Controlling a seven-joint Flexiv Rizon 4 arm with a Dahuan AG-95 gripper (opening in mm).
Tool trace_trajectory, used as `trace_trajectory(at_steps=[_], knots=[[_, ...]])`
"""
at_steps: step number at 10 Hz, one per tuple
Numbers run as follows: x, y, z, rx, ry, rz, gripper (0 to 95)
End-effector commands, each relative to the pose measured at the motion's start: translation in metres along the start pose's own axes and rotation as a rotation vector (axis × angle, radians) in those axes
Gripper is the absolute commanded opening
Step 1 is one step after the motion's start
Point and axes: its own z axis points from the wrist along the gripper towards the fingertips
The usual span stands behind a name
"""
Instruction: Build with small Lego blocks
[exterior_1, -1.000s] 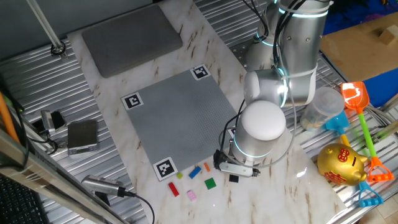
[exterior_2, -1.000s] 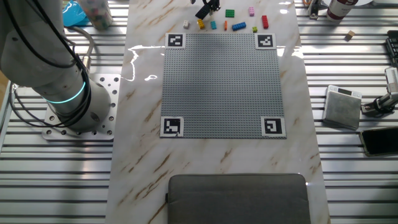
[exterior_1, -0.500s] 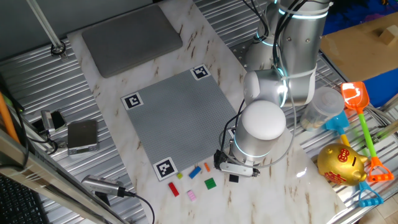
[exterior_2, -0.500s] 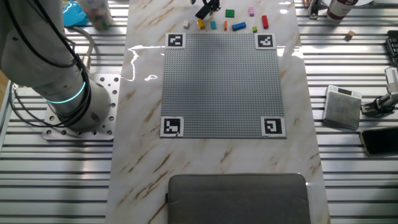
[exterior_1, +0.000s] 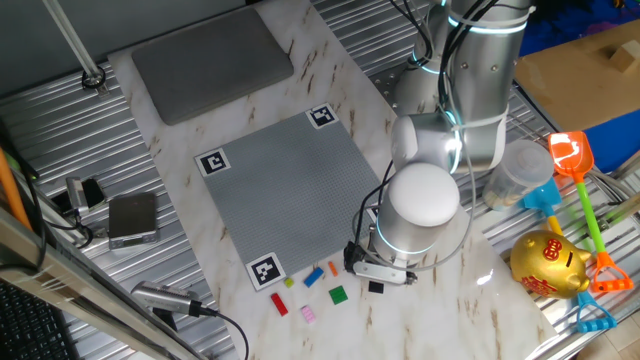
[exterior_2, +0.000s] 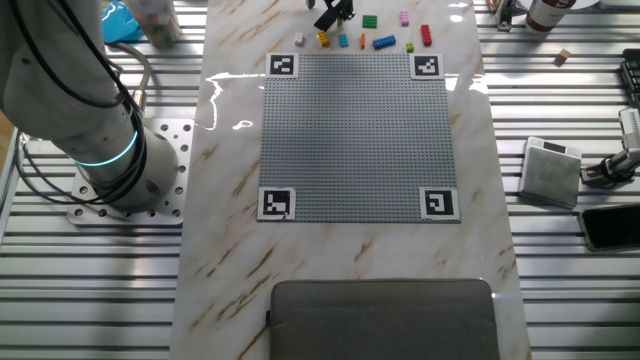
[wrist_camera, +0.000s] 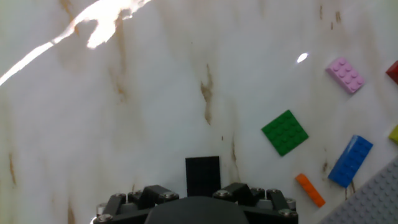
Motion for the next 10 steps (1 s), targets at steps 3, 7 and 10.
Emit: trace_trajectory(at_steps=[3,7,10], knots=[[0.0006,-0.0008,0.0021,0.005,-0.001,0.004,76.0],[0.0006,-0.0010,0.0035,0.010,-0.003,0.012,57.0],[0.0010,-0.0011,0.0029,-0.003,-0.008,0.022,57.0]])
